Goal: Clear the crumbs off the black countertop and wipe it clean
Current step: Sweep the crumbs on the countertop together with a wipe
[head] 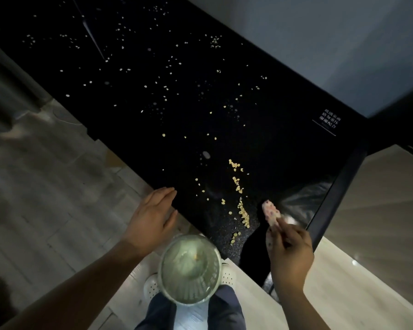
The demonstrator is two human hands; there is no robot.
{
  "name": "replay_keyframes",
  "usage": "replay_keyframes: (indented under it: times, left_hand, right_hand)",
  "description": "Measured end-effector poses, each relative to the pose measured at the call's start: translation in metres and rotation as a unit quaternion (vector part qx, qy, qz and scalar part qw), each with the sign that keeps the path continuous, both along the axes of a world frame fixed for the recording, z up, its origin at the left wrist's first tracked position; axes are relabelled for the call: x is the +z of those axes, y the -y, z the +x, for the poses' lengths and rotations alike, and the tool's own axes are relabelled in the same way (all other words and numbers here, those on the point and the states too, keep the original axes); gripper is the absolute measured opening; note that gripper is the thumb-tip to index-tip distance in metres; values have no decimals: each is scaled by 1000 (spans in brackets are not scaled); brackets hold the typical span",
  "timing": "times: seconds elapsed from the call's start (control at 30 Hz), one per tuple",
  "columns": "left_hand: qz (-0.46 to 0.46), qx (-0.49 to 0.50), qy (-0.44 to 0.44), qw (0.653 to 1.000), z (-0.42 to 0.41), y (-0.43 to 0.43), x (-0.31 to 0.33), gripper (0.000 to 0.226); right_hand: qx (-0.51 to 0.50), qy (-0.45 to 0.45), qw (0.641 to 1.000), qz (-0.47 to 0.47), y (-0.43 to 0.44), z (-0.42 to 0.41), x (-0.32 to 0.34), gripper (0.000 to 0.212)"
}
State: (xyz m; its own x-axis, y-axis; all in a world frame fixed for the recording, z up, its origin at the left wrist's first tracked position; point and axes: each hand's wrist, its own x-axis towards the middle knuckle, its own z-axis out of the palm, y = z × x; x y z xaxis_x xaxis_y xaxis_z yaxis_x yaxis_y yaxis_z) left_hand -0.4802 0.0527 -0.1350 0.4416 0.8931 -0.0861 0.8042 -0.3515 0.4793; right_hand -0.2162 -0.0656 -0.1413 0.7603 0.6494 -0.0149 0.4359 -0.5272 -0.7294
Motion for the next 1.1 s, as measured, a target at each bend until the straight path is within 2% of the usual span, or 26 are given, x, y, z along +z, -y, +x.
replay_keyframes:
  times: [0.23,0.33,0.4,0.57,0.77,0.87,1.0,1.1]
  left_hand:
    - [-13,-23,-18,999,-7,-5,-4,50]
    - [-16,-38,-21,999,-9,-6,-4,52]
    - [-19,-50,-24,998,-11,-10,-5,53]
    - [-13,-100,-45,994,-19,-16,-5,55]
    - [-3,-111,-49,993,-17,-20,-3,53]
    - [0,-108,-47,993,-16,-21,-4,51]
    - [14,-95,-55,994,-13,-18,-8,49]
    - [30,-78,-52,995,-7,-14,-11,46]
  right_hand:
    - [-31,17,999,19,-9,-60,-10,25]
    - [-16,-8,999,42,-32,-81,-7,25]
    - [-31,-34,998,52,-43,-78,-3,23]
    - [-85,-1,994,67,-13,-57,7,22]
    - [-88,60,994,17,4,-34,9,24]
    - [-101,51,994,4,-12,-10,12,25]
    - [-90,24,996,-9,-27,-13,3,23]
    - [-14,-15,1000,8,-40,-35,-3,23]
